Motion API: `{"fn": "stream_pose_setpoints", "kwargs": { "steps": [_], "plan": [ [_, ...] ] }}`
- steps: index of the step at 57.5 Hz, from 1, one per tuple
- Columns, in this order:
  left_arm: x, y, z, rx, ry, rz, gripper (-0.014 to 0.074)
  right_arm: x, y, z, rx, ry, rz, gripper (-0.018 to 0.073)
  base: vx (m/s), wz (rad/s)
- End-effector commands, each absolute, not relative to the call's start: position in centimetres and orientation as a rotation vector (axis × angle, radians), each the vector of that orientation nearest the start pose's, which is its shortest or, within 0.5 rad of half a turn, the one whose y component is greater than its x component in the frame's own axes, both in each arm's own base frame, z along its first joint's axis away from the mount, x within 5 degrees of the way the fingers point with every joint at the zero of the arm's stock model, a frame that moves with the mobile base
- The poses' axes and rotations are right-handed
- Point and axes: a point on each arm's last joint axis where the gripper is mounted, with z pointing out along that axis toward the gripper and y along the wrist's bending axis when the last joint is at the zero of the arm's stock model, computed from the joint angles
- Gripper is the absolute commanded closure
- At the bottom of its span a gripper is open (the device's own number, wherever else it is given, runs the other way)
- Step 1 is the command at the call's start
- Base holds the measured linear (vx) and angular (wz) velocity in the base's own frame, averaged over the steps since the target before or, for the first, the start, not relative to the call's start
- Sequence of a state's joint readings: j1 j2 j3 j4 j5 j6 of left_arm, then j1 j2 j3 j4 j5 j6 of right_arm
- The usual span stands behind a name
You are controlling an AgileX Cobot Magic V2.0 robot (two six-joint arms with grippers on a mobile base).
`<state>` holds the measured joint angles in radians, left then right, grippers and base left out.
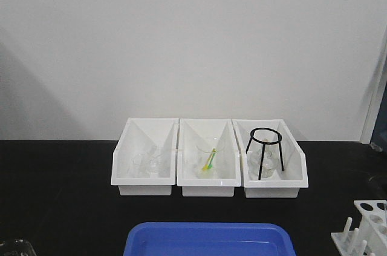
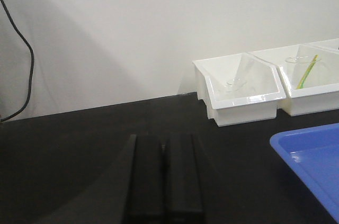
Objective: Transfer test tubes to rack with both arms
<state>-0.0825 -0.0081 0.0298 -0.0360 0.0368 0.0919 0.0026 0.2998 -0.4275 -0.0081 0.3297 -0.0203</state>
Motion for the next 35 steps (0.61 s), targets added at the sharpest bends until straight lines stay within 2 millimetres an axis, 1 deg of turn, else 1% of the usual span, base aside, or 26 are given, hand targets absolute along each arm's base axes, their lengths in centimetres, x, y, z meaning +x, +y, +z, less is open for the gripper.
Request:
{"fn": "stream_pose_setpoints", "kwargs": {
  "steps": [1,2,6,8,15,16,17,20,22,35],
  "plan": [
    [5.6,-0.4,19.9,0.092,1.469,-0.025,0.0614,7.2,-0.1,29.8,-0.018,1.52,-0.044,0.0567,0.0,0.0],
    [5.6,-0.4,19.9,0.092,1.469,-0.025,0.0614,7.1,-0.1,29.0,-0.028,1.514,-0.051,0.0567,0.0,0.0],
    [5.6,-0.4,19.9,0.092,1.469,-0.025,0.0614,6.8,0.0,27.0,-0.049,1.493,-0.063,0.0567,0.0,0.0],
    [5.6,-0.4,19.9,0.092,1.469,-0.025,0.0614,6.7,0.0,25.5,-0.052,1.491,-0.059,0.0567,0.0,0.0],
    [5.6,-0.4,19.9,0.092,1.469,-0.025,0.0614,6.3,0.0,22.1,-0.02,1.487,-0.018,0.0567,0.0,0.0],
    [5.6,-0.4,19.9,0.092,1.469,-0.025,0.0614,6.2,0.0,21.9,-0.017,1.479,-0.015,0.0567,0.0,0.0],
    [5.6,-0.4,19.9,0.092,1.469,-0.025,0.0614,6.1,0.0,21.2,-0.006,1.486,-0.004,0.0567,0.0,0.0],
    [5.6,-0.4,19.9,0.092,1.469,-0.025,0.0614,5.9,0.0,20.4,0.017,1.457,0.02,0.0567,0.0,0.0],
    [5.6,-0.4,19.9,0.092,1.469,-0.025,0.0614,5.8,0.0,20.3,0.029,1.477,0.029,0.0567,0.0,0.0],
    [5.6,-0.4,19.9,0.092,1.469,-0.025,0.0614,5.6,0.0,20.4,0.032,1.465,0.032,0.0567,0.0,0.0]
  ]
}}
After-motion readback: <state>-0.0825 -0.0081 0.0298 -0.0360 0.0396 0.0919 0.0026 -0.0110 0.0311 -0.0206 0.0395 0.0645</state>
